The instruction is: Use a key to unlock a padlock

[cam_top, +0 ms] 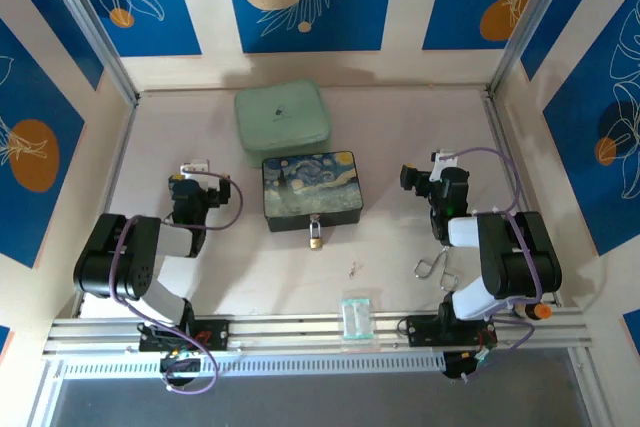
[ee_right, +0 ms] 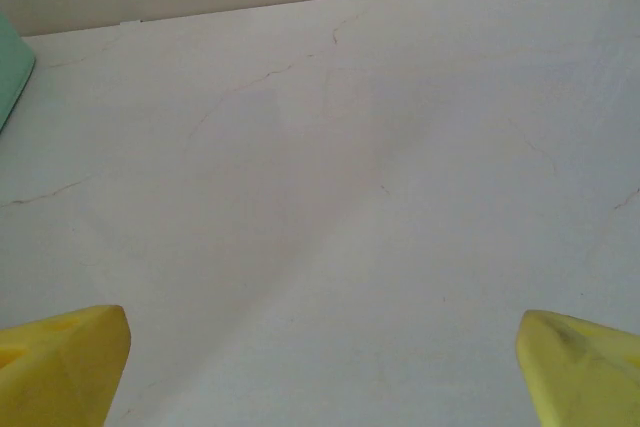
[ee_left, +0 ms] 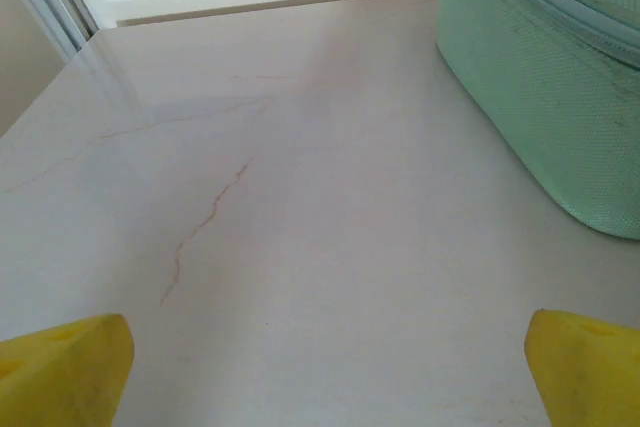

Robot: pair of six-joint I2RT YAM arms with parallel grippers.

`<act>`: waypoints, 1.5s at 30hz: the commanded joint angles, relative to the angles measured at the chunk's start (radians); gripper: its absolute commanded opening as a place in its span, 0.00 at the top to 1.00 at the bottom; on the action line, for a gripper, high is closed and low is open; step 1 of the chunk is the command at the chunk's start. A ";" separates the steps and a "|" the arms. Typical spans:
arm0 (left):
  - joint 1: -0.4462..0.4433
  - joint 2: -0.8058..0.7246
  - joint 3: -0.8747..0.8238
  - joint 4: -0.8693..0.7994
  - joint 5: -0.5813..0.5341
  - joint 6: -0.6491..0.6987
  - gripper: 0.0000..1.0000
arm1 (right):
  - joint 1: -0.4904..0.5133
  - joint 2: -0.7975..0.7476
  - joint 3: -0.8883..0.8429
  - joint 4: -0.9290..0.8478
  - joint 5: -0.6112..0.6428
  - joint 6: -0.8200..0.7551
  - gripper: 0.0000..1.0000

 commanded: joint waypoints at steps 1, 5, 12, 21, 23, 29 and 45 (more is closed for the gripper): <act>0.012 0.005 0.013 0.016 0.048 0.006 0.00 | 0.002 0.000 0.002 0.016 -0.014 -0.019 0.01; 0.011 0.005 0.018 0.007 0.077 0.015 0.00 | 0.002 -0.001 0.002 0.015 -0.013 -0.019 0.01; 0.011 0.005 0.018 0.007 0.078 0.015 0.00 | 0.002 -0.001 0.002 0.015 -0.013 -0.019 0.01; 0.011 0.005 0.018 0.005 0.078 0.013 0.00 | 0.002 -0.001 0.001 0.016 -0.013 -0.019 0.01; 0.011 0.005 0.019 0.004 0.078 0.013 0.00 | 0.002 -0.001 0.001 0.014 -0.014 -0.019 0.01; 0.011 0.005 0.019 0.004 0.078 0.013 0.00 | 0.002 0.001 0.002 0.013 -0.013 -0.017 0.01; -0.003 -0.308 0.018 -0.239 0.021 -0.017 0.00 | 0.023 -0.269 0.032 -0.288 -0.009 0.004 0.01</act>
